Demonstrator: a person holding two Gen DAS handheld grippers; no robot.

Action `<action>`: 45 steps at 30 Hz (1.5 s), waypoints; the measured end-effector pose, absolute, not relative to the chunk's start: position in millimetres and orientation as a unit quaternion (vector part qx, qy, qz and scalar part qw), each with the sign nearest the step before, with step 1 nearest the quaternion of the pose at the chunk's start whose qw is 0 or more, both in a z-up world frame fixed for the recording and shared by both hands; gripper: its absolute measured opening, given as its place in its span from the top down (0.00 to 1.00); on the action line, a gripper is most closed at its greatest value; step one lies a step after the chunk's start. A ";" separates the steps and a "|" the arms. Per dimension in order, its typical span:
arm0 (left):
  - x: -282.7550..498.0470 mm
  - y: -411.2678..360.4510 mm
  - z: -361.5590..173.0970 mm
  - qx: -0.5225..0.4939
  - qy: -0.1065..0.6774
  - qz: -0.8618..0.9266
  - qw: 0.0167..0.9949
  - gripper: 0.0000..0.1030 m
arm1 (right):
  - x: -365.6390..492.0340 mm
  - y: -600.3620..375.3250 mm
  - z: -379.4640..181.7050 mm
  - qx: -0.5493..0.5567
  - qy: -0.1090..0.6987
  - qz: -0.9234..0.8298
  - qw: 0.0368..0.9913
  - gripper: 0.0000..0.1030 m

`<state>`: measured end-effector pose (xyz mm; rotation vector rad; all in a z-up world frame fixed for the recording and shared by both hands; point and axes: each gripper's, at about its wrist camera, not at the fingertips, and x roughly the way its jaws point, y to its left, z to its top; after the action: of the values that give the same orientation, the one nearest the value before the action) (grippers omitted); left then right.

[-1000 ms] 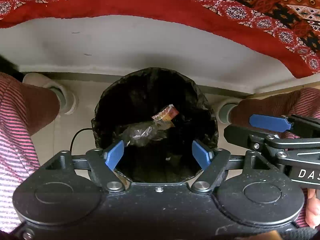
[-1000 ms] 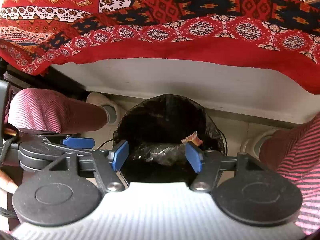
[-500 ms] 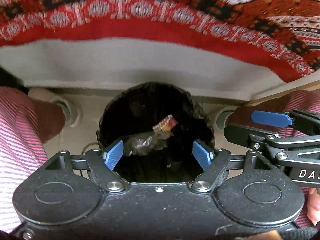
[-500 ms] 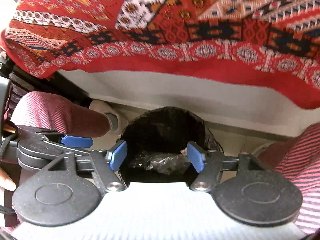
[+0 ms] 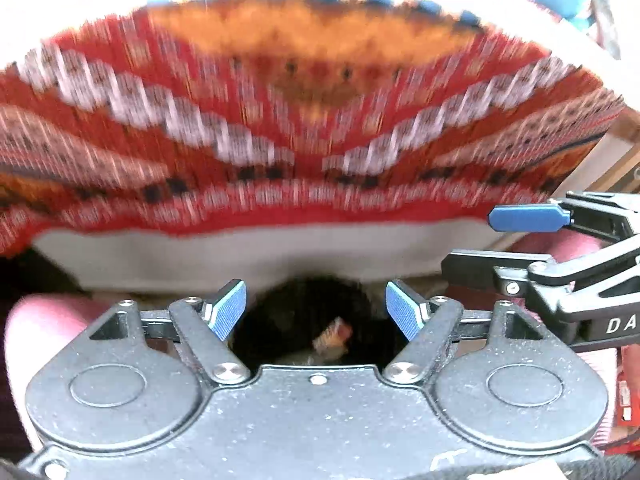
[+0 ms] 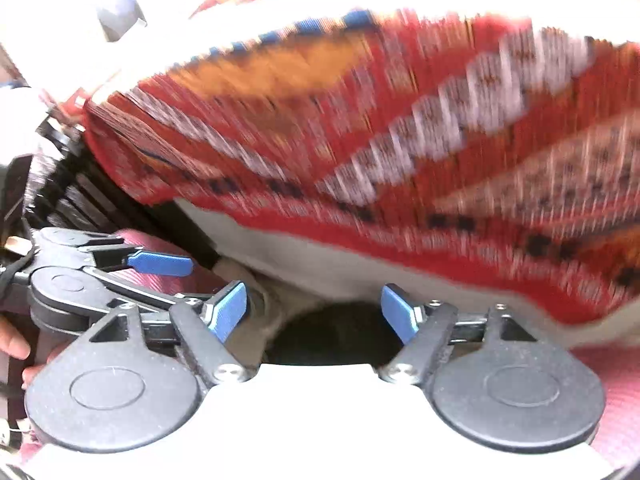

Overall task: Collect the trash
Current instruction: 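Raise both tools back toward the remaining wrappers on the blanket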

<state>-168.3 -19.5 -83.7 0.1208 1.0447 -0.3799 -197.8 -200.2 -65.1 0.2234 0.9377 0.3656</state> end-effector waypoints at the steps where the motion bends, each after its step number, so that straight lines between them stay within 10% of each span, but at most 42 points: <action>1: -168.6 -19.2 -73.4 0.059 0.484 -0.182 0.854 0.26 | -198.1 -201.2 -56.5 0.102 0.437 0.178 0.876 0.16; 26: -65.4 22.4 46.0 -0.038 0.262 -0.075 0.961 0.05 | -119.6 -241.1 35.9 0.077 0.258 0.103 0.958 0.03; 45: 98.2 50.4 14.3 -0.269 0.317 -0.021 0.909 0.06 | 8.8 -241.6 26.4 0.137 0.282 0.069 0.947 0.00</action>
<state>98.2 50.4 14.3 -0.5546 0.6529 -0.0427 8.8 -241.6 26.4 0.2787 0.5746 0.1399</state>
